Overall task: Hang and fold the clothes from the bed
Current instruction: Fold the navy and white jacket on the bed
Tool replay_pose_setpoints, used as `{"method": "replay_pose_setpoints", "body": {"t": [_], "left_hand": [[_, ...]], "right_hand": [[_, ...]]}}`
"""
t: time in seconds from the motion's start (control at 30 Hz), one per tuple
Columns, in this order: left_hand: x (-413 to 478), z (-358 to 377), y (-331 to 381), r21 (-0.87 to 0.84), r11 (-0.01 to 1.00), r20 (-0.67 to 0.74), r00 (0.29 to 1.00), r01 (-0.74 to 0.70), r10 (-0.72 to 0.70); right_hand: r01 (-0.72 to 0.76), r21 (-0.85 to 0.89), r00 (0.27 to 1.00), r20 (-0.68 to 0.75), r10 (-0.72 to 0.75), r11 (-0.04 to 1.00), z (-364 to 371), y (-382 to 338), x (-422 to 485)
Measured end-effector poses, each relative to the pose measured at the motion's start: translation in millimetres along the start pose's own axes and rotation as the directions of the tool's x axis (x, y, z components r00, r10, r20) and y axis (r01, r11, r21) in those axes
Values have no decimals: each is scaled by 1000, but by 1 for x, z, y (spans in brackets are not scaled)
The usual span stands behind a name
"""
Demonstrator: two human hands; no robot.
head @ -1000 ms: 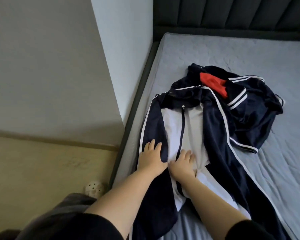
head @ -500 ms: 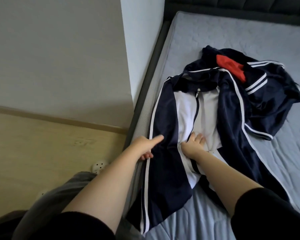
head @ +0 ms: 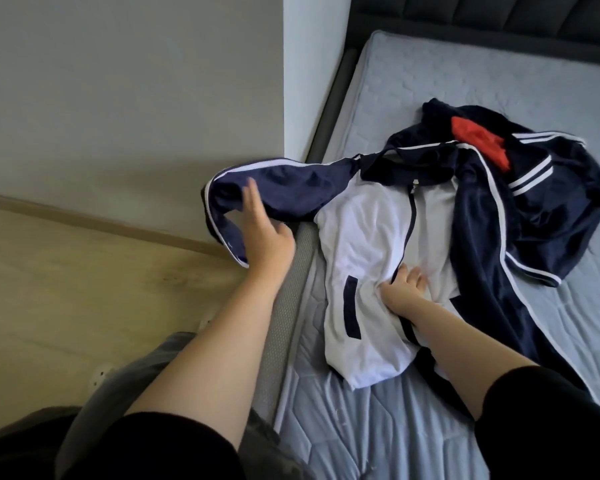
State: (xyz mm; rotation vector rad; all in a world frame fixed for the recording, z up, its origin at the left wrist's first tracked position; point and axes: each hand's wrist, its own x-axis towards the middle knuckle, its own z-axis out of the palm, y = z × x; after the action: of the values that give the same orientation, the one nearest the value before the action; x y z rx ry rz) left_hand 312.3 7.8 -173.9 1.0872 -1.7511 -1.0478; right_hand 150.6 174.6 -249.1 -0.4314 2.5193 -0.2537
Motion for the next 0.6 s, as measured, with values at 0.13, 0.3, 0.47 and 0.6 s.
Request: {"method": "replay_pose_setpoints", "body": {"t": [0.13,0.3,0.47,0.6], "left_hand": [[-53,24,-15,275,960,517,850,-51,-103],[-72,41,-18,430,896,699,588,110,-408],[-77,52,-21,510,855,729,577,-97,-369],[-101,64,-42,540,746,641,765,-391,-64]], "right_hand": [[62,-20,997,-51,-63,998,-7,0,-13],[275,-202,908,-266,-323,940,-16,18,-54],[300,-269,813,-430,-393,915,26,63,-91],[251,-262,854,-394,-341,932,57,72,-89]]}}
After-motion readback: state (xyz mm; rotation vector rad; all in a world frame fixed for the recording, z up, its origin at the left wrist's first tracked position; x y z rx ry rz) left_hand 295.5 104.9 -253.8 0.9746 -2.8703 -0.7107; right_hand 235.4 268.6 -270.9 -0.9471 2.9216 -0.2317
